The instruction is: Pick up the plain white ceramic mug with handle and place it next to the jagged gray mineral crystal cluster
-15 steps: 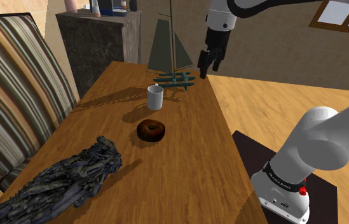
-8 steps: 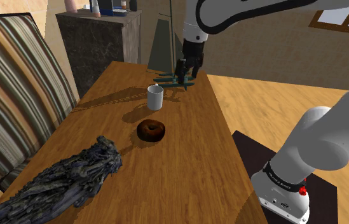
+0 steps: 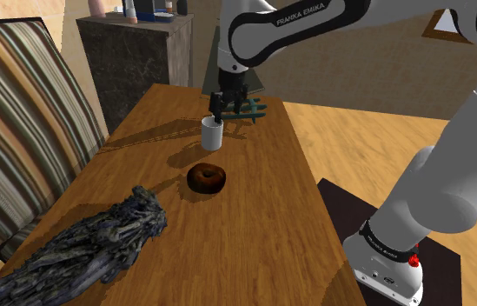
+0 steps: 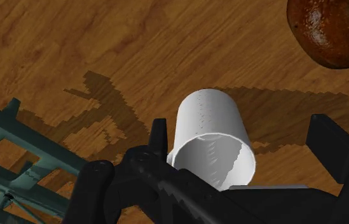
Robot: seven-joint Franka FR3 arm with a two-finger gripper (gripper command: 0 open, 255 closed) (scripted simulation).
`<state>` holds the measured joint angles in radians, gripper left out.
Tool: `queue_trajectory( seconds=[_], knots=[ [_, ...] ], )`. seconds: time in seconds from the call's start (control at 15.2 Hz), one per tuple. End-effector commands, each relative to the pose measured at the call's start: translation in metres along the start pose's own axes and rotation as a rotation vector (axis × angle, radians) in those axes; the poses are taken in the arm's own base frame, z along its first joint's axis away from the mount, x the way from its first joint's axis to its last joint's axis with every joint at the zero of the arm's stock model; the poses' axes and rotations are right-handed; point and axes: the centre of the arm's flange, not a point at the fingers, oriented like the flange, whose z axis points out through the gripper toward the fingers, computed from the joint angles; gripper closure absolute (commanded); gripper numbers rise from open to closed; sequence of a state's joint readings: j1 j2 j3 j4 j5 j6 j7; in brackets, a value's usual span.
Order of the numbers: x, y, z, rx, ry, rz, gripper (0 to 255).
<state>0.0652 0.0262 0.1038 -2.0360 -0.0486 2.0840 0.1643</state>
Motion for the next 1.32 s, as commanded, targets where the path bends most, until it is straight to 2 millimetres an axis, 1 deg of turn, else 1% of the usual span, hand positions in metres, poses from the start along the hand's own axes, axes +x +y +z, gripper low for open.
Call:
queue_trajectory(
  seconds=[0.0, 0.26, 0.33, 0.86, 1.25],
  knots=[
    [0.021, -0.008, 0.014, 0.004, 0.007, -0.004, 0],
    [0.061, -0.025, 0.041, 0.011, 0.019, -0.013, 0],
    [0.069, -0.028, 0.045, 0.012, 0.022, -0.014, 0],
    [0.070, -0.029, 0.085, 0.012, 0.022, -0.014, 0],
    [0.070, -0.029, 0.085, 0.012, 0.022, -0.014, 0]
  ],
)
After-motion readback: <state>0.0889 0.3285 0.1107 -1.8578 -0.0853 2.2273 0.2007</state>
